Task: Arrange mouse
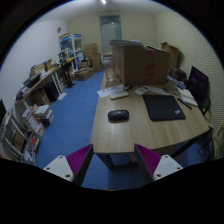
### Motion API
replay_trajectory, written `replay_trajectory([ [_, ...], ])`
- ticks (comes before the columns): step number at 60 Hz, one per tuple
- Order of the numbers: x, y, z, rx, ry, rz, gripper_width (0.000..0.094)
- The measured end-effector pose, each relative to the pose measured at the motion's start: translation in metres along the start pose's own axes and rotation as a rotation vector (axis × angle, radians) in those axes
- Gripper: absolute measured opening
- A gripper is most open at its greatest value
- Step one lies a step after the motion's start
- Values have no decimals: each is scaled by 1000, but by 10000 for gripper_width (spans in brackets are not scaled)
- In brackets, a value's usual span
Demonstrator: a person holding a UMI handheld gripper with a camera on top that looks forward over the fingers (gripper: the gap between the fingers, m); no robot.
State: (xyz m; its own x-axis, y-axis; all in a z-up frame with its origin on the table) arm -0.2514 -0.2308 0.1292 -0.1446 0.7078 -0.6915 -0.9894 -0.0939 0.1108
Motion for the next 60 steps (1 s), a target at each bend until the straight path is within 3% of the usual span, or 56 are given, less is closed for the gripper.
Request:
replay_trajectory([
  [14, 54, -5, 12, -28, -63, 115, 840],
  [28, 131, -14, -2, -68, -6, 153, 842],
  [37, 172, -21, -2, -23, 15, 111, 849],
  [60, 247, -23, 66, -27, -43, -39, 844],
])
Point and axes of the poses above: the point between the fingertips, and its own axes, seen from behind it with the camera up: y to the left, z up, x forward, the way the camera looks, the point moved 3 cm from there along -x, backward, against the way the camera looks, and after that the axes turned 5 degrees about z, right-handed, at the moved point
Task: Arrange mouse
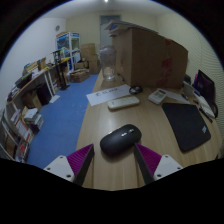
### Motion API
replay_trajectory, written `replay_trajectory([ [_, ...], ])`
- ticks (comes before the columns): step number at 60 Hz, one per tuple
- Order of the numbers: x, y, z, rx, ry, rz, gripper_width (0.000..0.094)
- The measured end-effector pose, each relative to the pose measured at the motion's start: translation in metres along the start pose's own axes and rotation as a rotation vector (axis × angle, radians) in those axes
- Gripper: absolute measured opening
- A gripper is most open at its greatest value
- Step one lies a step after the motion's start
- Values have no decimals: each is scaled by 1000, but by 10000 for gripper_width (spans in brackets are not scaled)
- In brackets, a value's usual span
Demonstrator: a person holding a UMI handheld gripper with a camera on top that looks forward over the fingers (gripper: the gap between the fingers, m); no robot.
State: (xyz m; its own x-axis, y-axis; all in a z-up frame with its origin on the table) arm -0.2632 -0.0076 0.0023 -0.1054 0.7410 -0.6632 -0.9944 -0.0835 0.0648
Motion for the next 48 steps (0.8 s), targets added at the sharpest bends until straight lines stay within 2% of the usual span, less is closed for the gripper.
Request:
replay_trajectory([
  [9, 19, -2, 19, 14, -20, -22, 818],
  [16, 32, -5, 30, 14, -15, -22, 726],
  [17, 33, -6, 31, 14, -16, -23, 736],
  [19, 36, -9, 34, 13, -20, -27, 671],
  [20, 37, -9, 35, 14, -22, -28, 575],
  [21, 38, -10, 36, 15, -25, -29, 594],
  [22, 39, -10, 37, 16, -27, -27, 522],
  [30, 40, -12, 36, 10, 13, -12, 451],
  [31, 40, -12, 36, 9, 22, -7, 476],
  [32, 40, -12, 36, 4, 29, 0, 430],
  [33, 39, -11, 36, -1, 36, 6, 457],
  [34, 40, -11, 37, -5, 37, 14, 406],
  [36, 39, -10, 36, -17, 41, 33, 374],
  [42, 29, -7, 33, -88, 69, 133, 346],
  [48, -7, -7, 67, -125, -7, 259, 348],
])
Point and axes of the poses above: the point between the fingertips, and its own axes, seen from behind it with the camera up: y to the left, z up, x forward, the way the camera looks, the point moved 3 cm from there along -x, backward, against the way the camera looks, and after that the axes turned 5 degrees about z, right-handed, at the moved point
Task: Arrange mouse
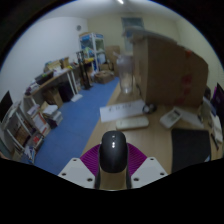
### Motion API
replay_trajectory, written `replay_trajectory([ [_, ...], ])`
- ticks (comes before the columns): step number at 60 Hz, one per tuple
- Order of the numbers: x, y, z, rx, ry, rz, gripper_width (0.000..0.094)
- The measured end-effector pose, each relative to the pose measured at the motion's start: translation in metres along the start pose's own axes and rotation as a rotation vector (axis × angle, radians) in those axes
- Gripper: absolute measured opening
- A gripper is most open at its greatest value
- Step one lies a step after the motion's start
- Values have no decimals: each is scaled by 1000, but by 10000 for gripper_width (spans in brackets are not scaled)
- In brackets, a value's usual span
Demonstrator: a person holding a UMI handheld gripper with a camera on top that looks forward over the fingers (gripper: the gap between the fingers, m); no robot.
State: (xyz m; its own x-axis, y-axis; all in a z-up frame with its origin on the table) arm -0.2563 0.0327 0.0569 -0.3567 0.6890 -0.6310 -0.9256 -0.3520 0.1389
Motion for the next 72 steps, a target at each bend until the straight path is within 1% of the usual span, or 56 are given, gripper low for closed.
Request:
replay_trajectory([
  [3, -30, -9, 32, -30, -72, 32, 349],
  [6, -65, -34, 66, -56, -155, 31, 347],
  [10, -107, -88, 108, -65, -263, -31, 349],
  [12, -122, -120, 121, -49, -309, -70, 346],
  [14, -133, -153, 127, -24, -342, -107, 346],
  [17, -137, -199, 123, 30, -362, -150, 346],
  [20, -133, -236, 99, 97, -329, -180, 345],
  [27, -102, -287, 28, 98, -176, -234, 343],
  [31, -83, -296, -8, 97, -106, -226, 346],
  [34, -69, -298, -27, 113, -71, -207, 347],
  [38, -58, -299, -48, 112, -22, -206, 361],
  [39, -57, -299, -54, 110, -4, -208, 395],
  [40, -56, -299, -50, 100, -30, -211, 380],
  [41, -56, -300, -49, 90, -38, -213, 370],
  [42, -57, -298, -50, 90, -29, -217, 390],
  [43, -57, -299, -51, 93, -24, -218, 389],
  [44, -56, -300, -50, 96, -26, -220, 408],
  [45, -56, -300, -51, 99, -13, -222, 475],
  [46, -55, -300, -51, 98, -6, -223, 440],
  [50, -56, -300, -52, 97, 42, -238, 515],
  [51, -57, -300, -54, 103, 60, -247, 595],
  [53, -63, -300, -56, 116, 92, -276, 698],
  [54, -67, -299, -56, 116, 100, -288, 749],
  [56, -76, -294, -53, 112, 103, -306, 893],
  [57, -81, -291, -51, 110, 99, -315, 915],
  [58, -87, -289, -49, 110, 96, -329, 858],
  [62, -114, -269, -45, 135, 88, -363, 850],
  [72, -189, -207, -41, 229, 35, -389, 848],
])
Point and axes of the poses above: the point between the fingertips, and its own axes, seen from behind it with the camera up: y to the left, z up, x forward, the way the camera looks, the point moved 3 cm from there along -x, backward, against the way the camera looks, and after that the axes turned 5 degrees about z, right-handed, at the moved point
